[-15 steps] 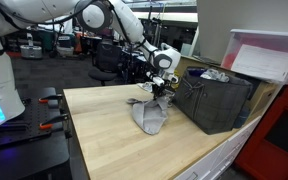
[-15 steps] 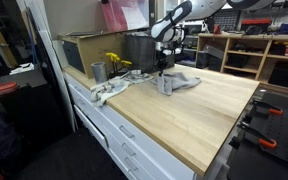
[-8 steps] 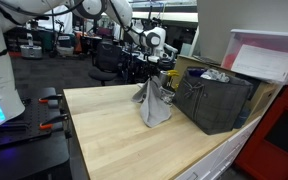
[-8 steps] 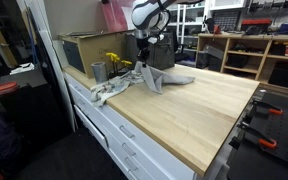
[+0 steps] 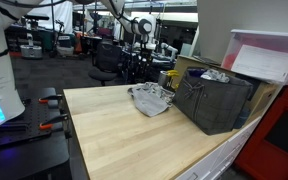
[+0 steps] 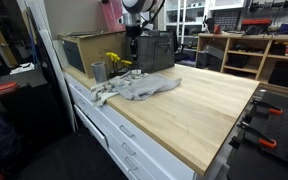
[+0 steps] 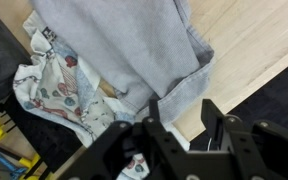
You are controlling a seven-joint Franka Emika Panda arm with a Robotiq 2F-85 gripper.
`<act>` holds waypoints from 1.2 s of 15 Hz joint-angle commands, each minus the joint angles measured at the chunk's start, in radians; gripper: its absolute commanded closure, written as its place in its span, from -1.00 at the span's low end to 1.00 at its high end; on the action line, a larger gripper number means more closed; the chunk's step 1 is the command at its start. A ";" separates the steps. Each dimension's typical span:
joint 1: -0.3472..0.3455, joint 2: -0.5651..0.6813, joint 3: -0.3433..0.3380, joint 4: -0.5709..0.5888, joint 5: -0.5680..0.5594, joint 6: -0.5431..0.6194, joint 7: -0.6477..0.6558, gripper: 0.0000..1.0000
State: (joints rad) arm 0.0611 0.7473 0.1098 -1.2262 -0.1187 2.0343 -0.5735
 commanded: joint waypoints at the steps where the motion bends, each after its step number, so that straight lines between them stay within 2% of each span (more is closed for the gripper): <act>1: -0.059 -0.133 0.001 -0.157 -0.012 -0.007 -0.103 -0.59; 3: -0.090 -0.155 -0.013 -0.195 -0.001 -0.007 -0.112 -0.89; 4: -0.106 -0.157 -0.016 -0.210 0.007 -0.011 -0.115 -0.98; 11: -0.170 -0.102 -0.042 -0.341 0.008 0.024 -0.092 -1.00; 18: -0.227 -0.015 -0.086 -0.389 -0.018 0.058 -0.136 -1.00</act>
State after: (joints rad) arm -0.1371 0.7224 0.0319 -1.5868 -0.1205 2.0561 -0.6730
